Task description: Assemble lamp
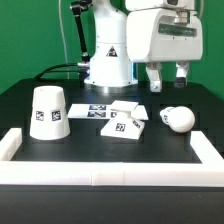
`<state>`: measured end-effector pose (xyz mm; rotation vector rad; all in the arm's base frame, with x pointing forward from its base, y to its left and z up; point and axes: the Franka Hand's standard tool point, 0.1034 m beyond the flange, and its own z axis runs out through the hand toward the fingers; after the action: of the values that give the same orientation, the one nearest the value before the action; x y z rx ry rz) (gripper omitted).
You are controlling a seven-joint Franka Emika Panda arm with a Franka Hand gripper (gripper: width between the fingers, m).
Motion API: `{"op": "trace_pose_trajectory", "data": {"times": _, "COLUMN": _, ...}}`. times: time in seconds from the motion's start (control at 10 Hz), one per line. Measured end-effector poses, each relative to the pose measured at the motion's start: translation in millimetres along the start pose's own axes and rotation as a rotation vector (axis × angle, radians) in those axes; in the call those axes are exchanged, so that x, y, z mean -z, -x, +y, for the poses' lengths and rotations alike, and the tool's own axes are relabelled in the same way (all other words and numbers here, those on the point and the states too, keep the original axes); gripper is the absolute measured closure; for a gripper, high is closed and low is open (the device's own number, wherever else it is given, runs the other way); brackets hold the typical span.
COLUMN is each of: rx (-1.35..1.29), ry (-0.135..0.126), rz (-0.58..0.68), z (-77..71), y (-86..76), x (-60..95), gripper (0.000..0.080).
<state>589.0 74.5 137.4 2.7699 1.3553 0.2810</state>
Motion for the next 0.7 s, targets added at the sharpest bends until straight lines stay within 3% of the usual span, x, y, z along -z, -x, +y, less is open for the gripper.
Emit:
{"op": "trace_pose_trajectory", "data": {"times": 0.5, "rx": 0.000, "ry": 0.001, "rz": -0.003, "z": 0.1, "y": 4.3, "x": 0.3, "gripper": 0.0100}}
{"op": "trace_pose_trajectory", "data": {"times": 0.7, "rx": -0.018, "ry": 0.023, "rz": 0.001, "z": -5.4, "y": 28.6, "x": 8.8, "gripper": 0.0100}}
